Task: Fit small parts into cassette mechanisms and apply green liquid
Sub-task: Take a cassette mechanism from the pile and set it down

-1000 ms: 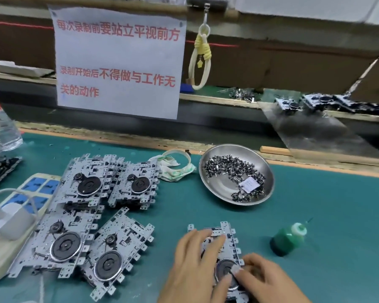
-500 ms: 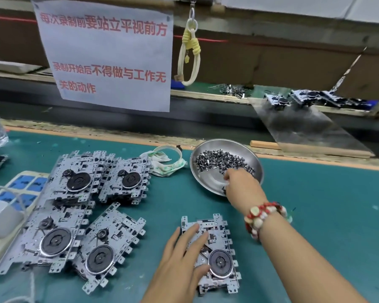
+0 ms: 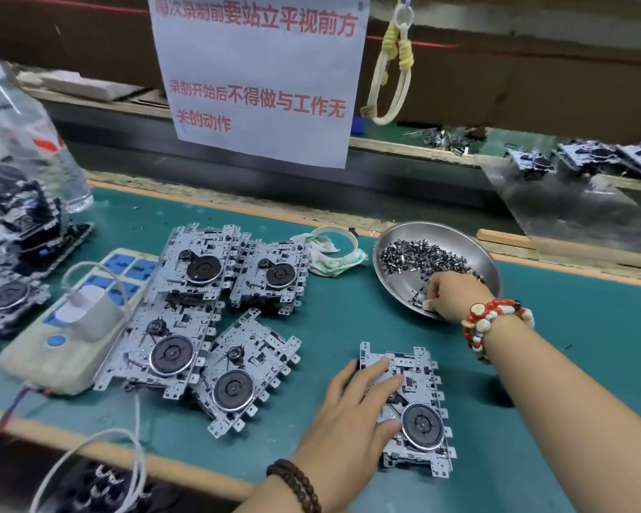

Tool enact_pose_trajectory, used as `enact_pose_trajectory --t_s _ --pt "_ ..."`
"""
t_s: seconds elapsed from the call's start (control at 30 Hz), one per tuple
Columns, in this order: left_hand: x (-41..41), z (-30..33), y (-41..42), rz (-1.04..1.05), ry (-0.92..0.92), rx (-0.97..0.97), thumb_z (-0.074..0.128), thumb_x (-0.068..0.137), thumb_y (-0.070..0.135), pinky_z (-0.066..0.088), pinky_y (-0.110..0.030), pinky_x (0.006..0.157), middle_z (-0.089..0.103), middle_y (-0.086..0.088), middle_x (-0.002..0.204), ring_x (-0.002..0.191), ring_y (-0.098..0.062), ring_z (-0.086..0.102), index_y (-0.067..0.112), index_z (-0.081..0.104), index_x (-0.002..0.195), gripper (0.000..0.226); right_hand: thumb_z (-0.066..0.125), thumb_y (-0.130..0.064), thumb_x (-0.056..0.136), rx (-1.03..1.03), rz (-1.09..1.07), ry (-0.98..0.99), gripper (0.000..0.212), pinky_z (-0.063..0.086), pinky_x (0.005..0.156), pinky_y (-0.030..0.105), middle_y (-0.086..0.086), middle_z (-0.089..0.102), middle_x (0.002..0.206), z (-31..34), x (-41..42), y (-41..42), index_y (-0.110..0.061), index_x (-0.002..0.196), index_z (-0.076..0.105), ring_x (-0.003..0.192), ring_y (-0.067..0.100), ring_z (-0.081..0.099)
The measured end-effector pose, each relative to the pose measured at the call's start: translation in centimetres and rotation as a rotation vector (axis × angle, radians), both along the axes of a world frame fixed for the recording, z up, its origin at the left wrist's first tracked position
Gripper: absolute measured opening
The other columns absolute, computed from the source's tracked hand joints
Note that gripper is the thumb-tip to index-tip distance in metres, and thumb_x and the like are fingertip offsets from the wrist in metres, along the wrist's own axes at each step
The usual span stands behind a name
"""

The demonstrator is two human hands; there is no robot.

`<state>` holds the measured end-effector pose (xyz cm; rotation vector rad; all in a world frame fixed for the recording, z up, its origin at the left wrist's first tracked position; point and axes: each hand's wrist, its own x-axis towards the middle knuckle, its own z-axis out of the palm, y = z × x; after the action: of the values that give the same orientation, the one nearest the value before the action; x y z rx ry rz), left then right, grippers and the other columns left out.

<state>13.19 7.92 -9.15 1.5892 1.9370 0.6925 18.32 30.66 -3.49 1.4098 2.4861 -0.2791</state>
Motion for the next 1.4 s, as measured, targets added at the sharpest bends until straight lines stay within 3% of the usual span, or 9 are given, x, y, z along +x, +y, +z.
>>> enact_pose_trajectory --t_s 0.23,0.37,0.6,0.77,0.87,0.97,1.17,1.27,1.4 --pt "-0.1 0.0 0.1 -0.001 -0.029 -0.012 0.033 0.098 0.039 0.002 -0.027 0.115 -0.002 0.031 0.149 0.137 0.002 -0.013 0.039 0.019 0.143 0.047 0.051 -0.008 0.093 -0.05 0.014 -0.058 0.021 0.043 0.094 0.03 0.011 0.061 0.12 0.5 -0.4 -0.4 -0.007 0.112 0.06 0.11 0.024 0.057" --pt "0.0 0.1 0.1 0.001 -0.025 -0.008 0.032 0.098 0.04 0.003 -0.027 0.115 -0.001 0.034 0.147 0.137 0.002 -0.012 0.042 0.019 0.142 0.046 0.048 -0.002 0.09 -0.022 0.03 -0.004 0.019 0.045 0.082 0.03 0.012 0.062 0.114 0.2 -0.4 -0.6 -0.011 0.103 0.058 0.097 0.024 0.058" --pt "-0.1 0.1 0.2 0.0 -0.018 -0.007 0.03 0.098 0.043 0.002 -0.023 0.115 -0.013 0.047 0.128 0.133 0.008 -0.013 0.046 0.016 0.14 0.044 0.042 -0.006 0.092 0.182 -0.104 0.417 0.006 0.038 0.063 0.029 0.007 0.055 0.08 -0.3 0.6 -0.6 -0.011 0.094 0.044 0.072 0.025 0.051" --pt "-0.3 0.3 0.2 -0.026 -0.024 -0.009 0.031 0.098 0.041 0.001 -0.018 0.111 -0.014 0.049 0.128 0.131 0.011 -0.014 0.047 0.019 0.136 0.041 0.054 -0.011 0.086 0.086 -0.125 0.778 0.014 0.039 0.055 0.023 0.002 0.06 0.066 -0.3 2.5 -3.6 -0.016 0.076 0.046 0.063 0.019 0.055" --pt "-0.5 0.9 0.4 0.009 -0.064 0.038 0.033 0.098 0.037 -0.006 -0.002 0.102 -0.001 0.048 0.129 0.129 0.013 -0.009 0.055 0.025 0.126 0.034 0.061 -0.011 0.082 -0.025 -0.138 0.977 0.024 0.044 0.058 0.012 -0.005 0.065 0.065 -0.6 4.1 -7.2 -0.027 0.071 0.048 0.061 0.012 0.062" --pt "-0.5 1.8 1.1 0.096 -0.082 0.106 0.036 0.097 0.033 -0.007 0.008 0.092 0.02 0.049 0.122 0.125 0.019 -0.002 0.06 0.029 0.11 0.031 0.064 -0.01 0.083 -0.163 -0.184 1.065 0.024 0.052 0.064 0.018 -0.007 0.067 0.07 -1.8 5.9 -10.0 -0.032 0.076 0.056 0.063 0.007 0.065" --pt "0.4 2.0 3.7 0.186 0.013 0.158 0.039 0.096 0.037 0.012 -0.015 0.097 0.037 0.041 0.108 0.114 0.011 0.016 0.042 0.048 0.117 0.023 0.067 -0.001 0.081 -0.321 -0.339 1.184 0.024 0.051 0.058 0.018 -0.006 0.07 0.069 -3.5 7.6 -11.3 -0.024 0.077 0.067 0.064 0.004 0.064" --pt "0.7 2.1 4.8 0.204 0.05 0.153 0.04 0.095 0.041 0.014 -0.02 0.092 0.043 0.035 0.104 0.107 0.01 0.024 0.042 0.051 0.112 0.02 0.068 -0.003 0.081 -0.287 -0.337 1.141 0.022 0.054 0.068 0.025 -0.007 0.07 0.073 -3.6 7.7 -11.3 -0.025 0.079 0.067 0.067 0.001 0.063" --pt "0.6 2.0 5.4 0.182 -0.048 0.18 0.048 0.093 0.033 0.027 -0.022 0.095 0.048 0.027 0.1 0.106 0.003 0.037 0.039 0.057 0.105 0.015 0.068 -0.008 0.081 -0.175 -0.252 1.052 0.025 0.045 0.069 0.006 -0.024 0.067 0.078 -3.4 7.9 -11.1 -0.032 0.075 0.064 0.074 -0.006 0.06"
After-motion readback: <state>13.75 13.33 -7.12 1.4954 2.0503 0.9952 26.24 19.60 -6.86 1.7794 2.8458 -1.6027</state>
